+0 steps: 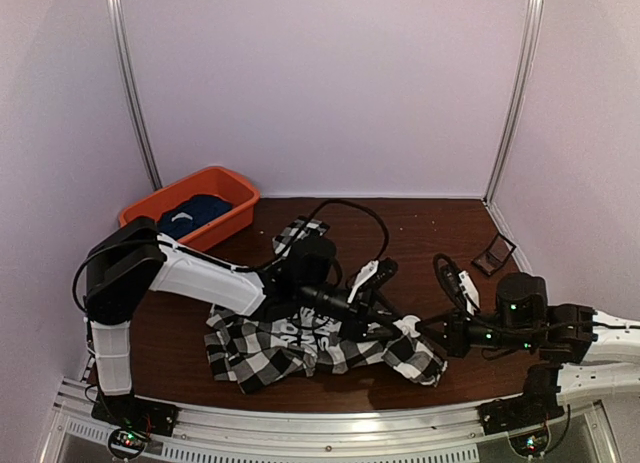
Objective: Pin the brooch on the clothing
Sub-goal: Pin the brooch at the center of the board.
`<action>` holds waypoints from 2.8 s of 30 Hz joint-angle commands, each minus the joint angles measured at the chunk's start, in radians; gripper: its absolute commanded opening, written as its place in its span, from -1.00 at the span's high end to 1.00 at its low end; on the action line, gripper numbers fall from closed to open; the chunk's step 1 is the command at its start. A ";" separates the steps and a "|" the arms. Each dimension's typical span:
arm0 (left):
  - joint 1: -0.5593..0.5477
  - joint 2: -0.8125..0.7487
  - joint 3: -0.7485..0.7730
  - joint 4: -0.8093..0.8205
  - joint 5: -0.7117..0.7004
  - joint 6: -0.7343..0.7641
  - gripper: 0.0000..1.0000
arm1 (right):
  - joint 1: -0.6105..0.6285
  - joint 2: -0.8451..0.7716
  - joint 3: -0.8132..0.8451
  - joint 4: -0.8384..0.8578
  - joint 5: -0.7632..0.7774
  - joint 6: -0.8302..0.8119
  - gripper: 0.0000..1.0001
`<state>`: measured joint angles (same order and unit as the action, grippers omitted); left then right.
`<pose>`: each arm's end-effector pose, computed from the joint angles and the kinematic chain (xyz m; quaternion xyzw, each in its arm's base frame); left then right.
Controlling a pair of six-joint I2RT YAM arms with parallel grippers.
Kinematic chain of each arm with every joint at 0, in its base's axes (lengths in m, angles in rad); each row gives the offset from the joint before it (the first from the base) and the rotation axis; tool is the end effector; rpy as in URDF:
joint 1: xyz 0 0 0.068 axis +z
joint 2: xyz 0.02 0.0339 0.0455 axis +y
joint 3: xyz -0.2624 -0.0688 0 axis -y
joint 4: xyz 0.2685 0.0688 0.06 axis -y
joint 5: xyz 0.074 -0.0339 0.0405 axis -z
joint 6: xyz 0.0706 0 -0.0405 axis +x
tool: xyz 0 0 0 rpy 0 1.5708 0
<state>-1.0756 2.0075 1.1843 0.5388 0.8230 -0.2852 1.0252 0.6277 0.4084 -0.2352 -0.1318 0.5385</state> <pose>0.1800 -0.4422 0.1609 0.5038 0.5845 -0.5946 0.2259 0.1021 0.1861 0.2045 -0.2378 0.8131 0.4120 0.3356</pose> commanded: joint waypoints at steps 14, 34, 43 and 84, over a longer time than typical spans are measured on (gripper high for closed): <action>-0.020 0.008 0.076 -0.061 0.054 0.071 0.03 | -0.004 0.018 0.053 0.039 -0.050 0.010 1.00; -0.024 0.019 0.057 -0.002 0.061 0.041 0.51 | -0.004 0.016 0.052 0.047 -0.078 0.010 1.00; -0.024 0.021 0.037 0.048 0.034 0.004 0.69 | -0.004 0.023 0.052 0.067 -0.105 0.017 1.00; -0.056 -0.012 0.041 -0.053 -0.092 0.054 1.00 | -0.004 0.017 0.084 0.067 -0.064 0.040 0.63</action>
<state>-1.1271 1.9953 1.2320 0.4446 0.7132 -0.2523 1.0187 0.6575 0.4416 -0.2554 -0.2008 0.5640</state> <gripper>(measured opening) 0.082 0.159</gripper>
